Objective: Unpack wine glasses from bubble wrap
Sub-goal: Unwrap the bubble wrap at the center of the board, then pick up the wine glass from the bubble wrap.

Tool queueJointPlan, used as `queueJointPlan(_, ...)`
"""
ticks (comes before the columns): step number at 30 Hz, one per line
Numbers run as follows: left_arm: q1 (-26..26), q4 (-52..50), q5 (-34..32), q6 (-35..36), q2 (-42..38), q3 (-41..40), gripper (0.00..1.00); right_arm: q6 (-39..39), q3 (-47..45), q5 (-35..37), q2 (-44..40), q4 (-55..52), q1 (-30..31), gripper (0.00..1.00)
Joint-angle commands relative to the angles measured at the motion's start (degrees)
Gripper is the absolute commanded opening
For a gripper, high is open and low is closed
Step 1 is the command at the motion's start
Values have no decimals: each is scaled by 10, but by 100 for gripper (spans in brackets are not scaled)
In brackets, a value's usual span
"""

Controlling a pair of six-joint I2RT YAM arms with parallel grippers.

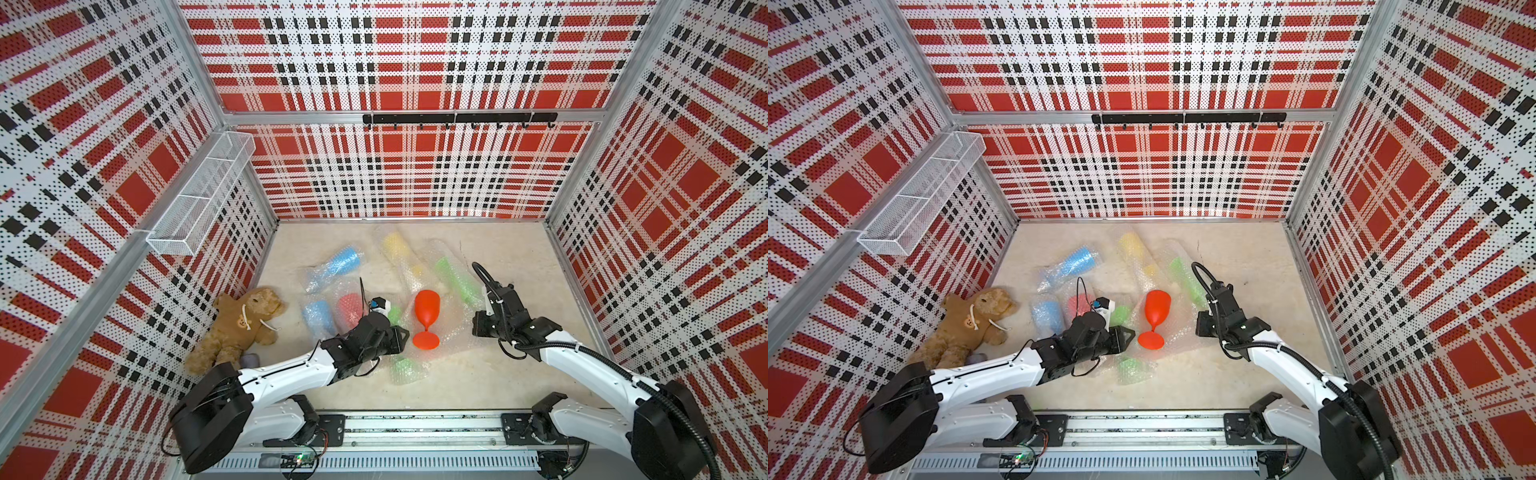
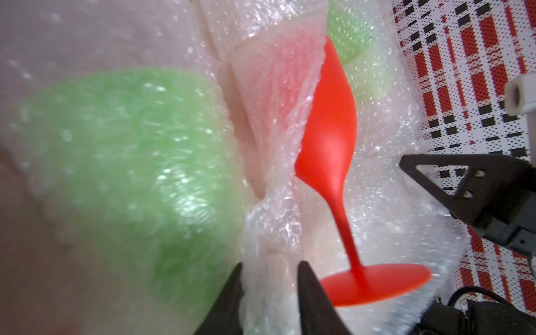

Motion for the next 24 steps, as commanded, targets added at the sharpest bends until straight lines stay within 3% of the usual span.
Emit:
queueJointPlan(1,-6,-16,-8,12,-21,10,48,-7,10,33,1,-28,-6,0)
queueJointPlan(7,11,-54,-20,2,-73,20,64,-6,30,46,15,-51,-5,0)
queueJointPlan(11,20,-111,-48,33,-107,71,70,-12,81,78,-4,-103,-5,44)
queueJointPlan(13,23,-149,-71,63,-121,114,72,-35,122,101,-18,-139,-5,57)
queueJointPlan(15,25,-170,-92,97,-131,150,73,-52,169,102,-17,-174,0,63)
queueJointPlan(18,27,-178,-135,151,-142,182,74,-73,225,34,13,-210,24,67)
queueJointPlan(24,48,-139,-199,224,-148,159,74,-57,347,-100,180,-298,67,80)
